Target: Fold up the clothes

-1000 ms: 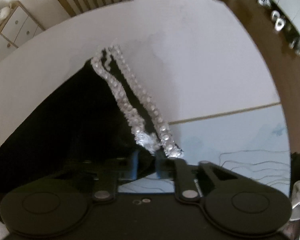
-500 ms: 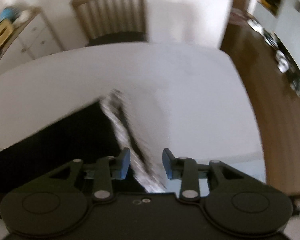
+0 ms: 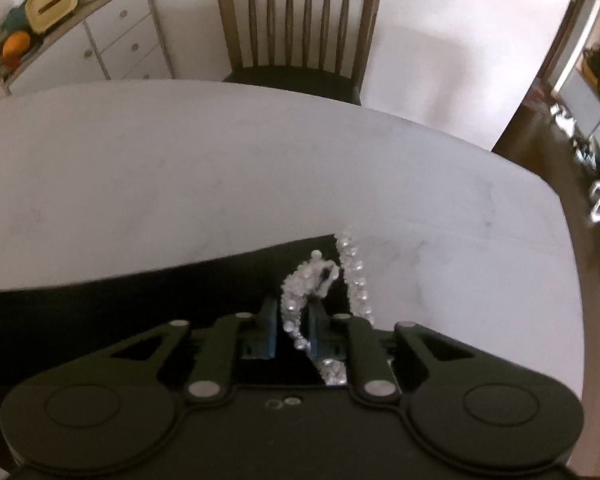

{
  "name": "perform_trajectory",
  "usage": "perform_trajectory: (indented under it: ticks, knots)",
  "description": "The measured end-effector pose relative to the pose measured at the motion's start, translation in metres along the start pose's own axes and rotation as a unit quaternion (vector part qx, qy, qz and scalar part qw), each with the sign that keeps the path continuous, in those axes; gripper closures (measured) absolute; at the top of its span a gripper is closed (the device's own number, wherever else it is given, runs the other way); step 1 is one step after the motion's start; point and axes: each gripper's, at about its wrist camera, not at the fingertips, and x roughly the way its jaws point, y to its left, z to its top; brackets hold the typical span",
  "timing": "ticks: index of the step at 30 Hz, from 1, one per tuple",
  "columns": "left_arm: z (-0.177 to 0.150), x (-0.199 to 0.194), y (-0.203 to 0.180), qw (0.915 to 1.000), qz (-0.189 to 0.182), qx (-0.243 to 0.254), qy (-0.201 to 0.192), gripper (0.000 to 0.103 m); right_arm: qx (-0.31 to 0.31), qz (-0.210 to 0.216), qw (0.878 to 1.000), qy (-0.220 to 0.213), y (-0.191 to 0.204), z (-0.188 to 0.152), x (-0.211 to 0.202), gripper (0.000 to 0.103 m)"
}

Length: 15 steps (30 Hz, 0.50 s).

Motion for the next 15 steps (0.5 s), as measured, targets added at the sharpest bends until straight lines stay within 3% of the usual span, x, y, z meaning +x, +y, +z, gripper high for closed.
perform_trajectory:
  ticks: [2, 7, 12, 15]
  knots:
    - [-0.009, -0.01, 0.009, 0.9997, -0.005, -0.019, -0.017, 0.005, -0.006, -0.013, 1.0, -0.009, 0.0, 0.001, -0.007, 0.0]
    - [-0.009, -0.033, 0.03, 0.9987, 0.014, -0.008, -0.049, 0.005, 0.039, -0.059, 0.997, -0.02, -0.025, 0.008, -0.012, 0.0]
    - [-0.023, -0.035, 0.033, 0.9988, -0.033, 0.035, -0.013, 0.005, 0.042, -0.07, 0.997, 0.01, -0.023, 0.003, -0.009, 0.0]
    - [-0.036, -0.032, 0.022, 0.9946, -0.073, 0.074, -0.002, 0.005, 0.04, -0.072, 0.997, -0.009, -0.01, 0.001, -0.032, 0.0]
